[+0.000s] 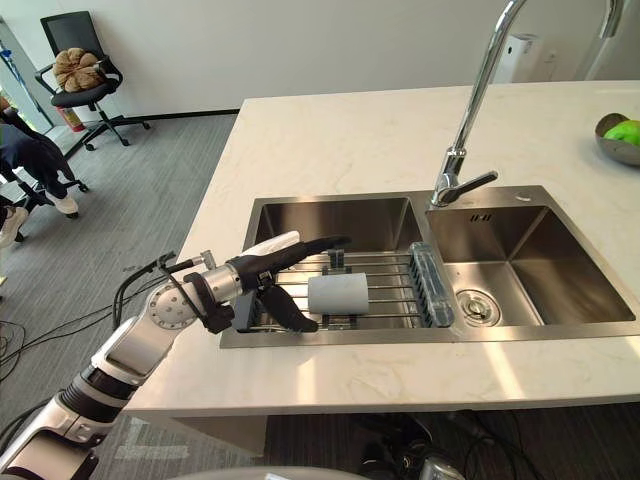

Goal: Walk over to the sink, pick up the cup, carry it to the dishwasher, place the cup inside the dishwasher, then close the dishwasher door

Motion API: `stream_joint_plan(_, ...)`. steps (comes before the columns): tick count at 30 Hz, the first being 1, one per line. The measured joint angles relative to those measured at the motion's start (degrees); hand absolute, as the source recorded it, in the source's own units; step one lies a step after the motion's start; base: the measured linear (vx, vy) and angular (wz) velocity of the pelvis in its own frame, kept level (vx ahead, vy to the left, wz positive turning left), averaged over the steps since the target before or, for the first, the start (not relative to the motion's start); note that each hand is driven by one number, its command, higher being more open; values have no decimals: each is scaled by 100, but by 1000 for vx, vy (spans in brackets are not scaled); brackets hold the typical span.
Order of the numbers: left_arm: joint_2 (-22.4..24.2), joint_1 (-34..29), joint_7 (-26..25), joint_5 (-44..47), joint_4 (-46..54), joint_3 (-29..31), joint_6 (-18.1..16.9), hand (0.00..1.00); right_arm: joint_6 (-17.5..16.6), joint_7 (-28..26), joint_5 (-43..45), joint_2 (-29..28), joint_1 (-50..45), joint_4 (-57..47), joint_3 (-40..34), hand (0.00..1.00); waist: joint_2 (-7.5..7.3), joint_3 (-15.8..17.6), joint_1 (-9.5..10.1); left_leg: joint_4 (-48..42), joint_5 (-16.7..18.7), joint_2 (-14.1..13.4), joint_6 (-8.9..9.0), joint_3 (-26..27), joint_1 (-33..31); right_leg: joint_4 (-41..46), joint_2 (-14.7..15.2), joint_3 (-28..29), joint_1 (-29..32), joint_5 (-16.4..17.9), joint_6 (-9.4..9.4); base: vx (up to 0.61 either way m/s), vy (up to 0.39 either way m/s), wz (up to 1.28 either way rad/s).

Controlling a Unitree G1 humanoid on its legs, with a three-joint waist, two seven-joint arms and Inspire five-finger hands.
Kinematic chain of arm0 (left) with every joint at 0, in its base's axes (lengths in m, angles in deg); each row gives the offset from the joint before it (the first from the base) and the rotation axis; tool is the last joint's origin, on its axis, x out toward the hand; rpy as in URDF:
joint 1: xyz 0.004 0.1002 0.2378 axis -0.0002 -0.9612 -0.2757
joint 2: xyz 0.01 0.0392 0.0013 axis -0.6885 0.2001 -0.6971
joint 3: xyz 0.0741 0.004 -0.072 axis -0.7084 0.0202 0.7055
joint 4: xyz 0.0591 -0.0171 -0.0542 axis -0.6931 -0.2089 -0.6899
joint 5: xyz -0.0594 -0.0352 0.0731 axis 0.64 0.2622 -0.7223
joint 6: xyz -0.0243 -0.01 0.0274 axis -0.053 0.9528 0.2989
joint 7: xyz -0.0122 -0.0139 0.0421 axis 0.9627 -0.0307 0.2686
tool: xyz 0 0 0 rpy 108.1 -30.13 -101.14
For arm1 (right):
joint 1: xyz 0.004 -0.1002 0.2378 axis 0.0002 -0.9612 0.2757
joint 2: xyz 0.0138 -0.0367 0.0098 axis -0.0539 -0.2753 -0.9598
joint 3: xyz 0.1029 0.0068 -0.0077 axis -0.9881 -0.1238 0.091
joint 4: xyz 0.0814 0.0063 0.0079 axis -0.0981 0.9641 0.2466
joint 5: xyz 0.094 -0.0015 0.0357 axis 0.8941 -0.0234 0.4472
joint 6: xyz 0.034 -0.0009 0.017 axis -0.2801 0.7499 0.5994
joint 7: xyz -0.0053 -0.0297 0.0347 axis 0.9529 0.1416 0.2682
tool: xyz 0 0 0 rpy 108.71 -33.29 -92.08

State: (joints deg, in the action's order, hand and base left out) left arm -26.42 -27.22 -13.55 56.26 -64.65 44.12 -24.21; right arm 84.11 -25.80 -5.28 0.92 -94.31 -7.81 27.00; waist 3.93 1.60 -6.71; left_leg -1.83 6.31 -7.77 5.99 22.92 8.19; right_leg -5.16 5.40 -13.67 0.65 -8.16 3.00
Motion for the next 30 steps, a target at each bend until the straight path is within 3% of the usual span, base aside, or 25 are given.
stream_joint_plan(11,502,16,-916,-492,-35,-8,-12,100,91,46,-4,46,56,35,207,100,-36,24,-45,-50,18,51,-46,34,-56,-1,52,51,54,-49,29,-12,4,-2)
stream_joint_plan(23,868,15,-978,-1113,-482,-348,-59,100,150,176,-2,50,99,36,319,100,-68,25,-54,-130,33,59,-66,93,-139,-6,63,120,155,-111,26,-35,-5,-2)
stream_joint_plan(30,827,-204,-1287,-1239,-899,-420,68,100,206,223,-2,87,173,100,446,100,-79,33,-72,-62,29,80,-70,121,-45,-12,67,118,109,-110,28,-10,1,-1)
